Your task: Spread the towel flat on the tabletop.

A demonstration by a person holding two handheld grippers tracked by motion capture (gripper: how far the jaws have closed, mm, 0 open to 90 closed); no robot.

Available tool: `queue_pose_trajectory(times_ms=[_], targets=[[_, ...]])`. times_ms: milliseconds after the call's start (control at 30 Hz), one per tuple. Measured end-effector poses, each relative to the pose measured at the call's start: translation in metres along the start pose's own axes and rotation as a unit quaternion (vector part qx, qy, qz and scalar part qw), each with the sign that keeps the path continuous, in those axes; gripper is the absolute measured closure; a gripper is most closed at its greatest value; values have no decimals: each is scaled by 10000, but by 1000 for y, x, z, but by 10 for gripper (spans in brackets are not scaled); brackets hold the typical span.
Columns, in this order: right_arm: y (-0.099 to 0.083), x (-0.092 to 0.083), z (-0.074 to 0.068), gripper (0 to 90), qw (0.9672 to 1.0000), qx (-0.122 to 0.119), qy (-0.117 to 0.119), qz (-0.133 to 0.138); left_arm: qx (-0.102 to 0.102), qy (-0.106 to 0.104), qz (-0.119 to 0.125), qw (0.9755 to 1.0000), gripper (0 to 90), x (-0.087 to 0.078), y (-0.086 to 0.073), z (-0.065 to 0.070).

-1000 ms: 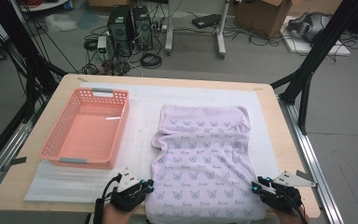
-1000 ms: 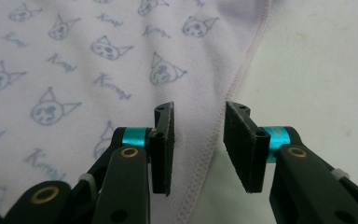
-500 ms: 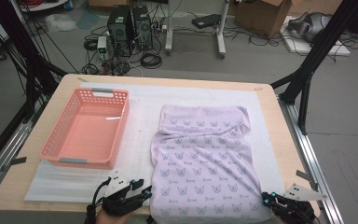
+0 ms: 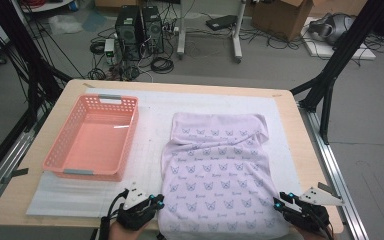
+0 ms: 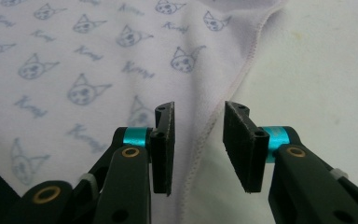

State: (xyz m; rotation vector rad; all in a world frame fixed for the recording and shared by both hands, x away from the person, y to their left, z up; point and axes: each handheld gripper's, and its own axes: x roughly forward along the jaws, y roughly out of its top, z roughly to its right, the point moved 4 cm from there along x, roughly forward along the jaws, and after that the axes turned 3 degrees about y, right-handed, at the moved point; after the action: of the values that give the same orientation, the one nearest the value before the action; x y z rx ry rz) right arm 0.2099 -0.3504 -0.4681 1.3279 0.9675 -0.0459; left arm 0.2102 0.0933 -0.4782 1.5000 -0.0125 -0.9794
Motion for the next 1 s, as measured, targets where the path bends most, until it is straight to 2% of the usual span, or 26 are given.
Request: queue_pose_trajectory(times_ms=[133,200,233,300,333,367,400,433,500,567,633,667,700,767,800,833,867,933,1000], targets=[[2,6,-4,622,10000,3,90,-40,-93,134,-13,9999,860,-16,-6,-14],[5,13,-8,610,9999,11,154,-75,-202,50,44,9998,854,-18,-7,-15],[6,17,-10,605,9997,-35,201,-114,-189,-4,59,9998,837,-17,-7,-14],[6,24,-14,620,9994,-170,202,-214,-280,-22,117,9995,714,-13,-7,-11],[7,25,-15,713,9993,-188,239,-208,-298,-58,167,9994,654,-11,-7,-10],[7,24,-16,806,9992,-176,281,-227,-302,-76,202,9993,621,-10,-6,-9],[7,23,-16,850,9988,-205,379,-239,-293,-85,227,9993,594,-8,-4,-8],[6,21,-17,862,9988,-240,346,-268,-282,-71,251,9993,582,-6,-2,-8],[2,12,-15,867,9981,-326,300,-419,-267,-78,290,9992,554,-2,2,-7],[-3,3,-12,867,9980,-376,205,-464,-237,-100,274,9993,542,4,5,-5],[-9,-6,-8,865,9978,-403,205,-486,-196,-166,211,9994,535,9,5,-1],[-10,-8,-8,854,9976,-450,236,-463,-145,-204,167,9995,535,12,4,2],[-10,-9,-8,823,9978,-445,276,-415,-35,-147,195,9997,534,14,3,5],[-6,-8,-9,735,9987,-315,269,-293,152,50,199,9997,646,14,2,8],[-4,-5,-8,683,9991,-291,238,-210,233,153,173,9995,771,12,1,8],[-1,-2,-8,668,9993,-264,191,-155,133,83,130,9998,851,10,1,7],[1,1,-9,665,9994,-267,185,-139,80,59,75,9999,861,8,0,7],[5,8,-9,633,9996,-257,89,-99,93,38,-1,9999,866,-1,-4,7],[9,14,-10,626,9997,-200,102,-65,98,10,-29,9999,866,-10,-9,6]])
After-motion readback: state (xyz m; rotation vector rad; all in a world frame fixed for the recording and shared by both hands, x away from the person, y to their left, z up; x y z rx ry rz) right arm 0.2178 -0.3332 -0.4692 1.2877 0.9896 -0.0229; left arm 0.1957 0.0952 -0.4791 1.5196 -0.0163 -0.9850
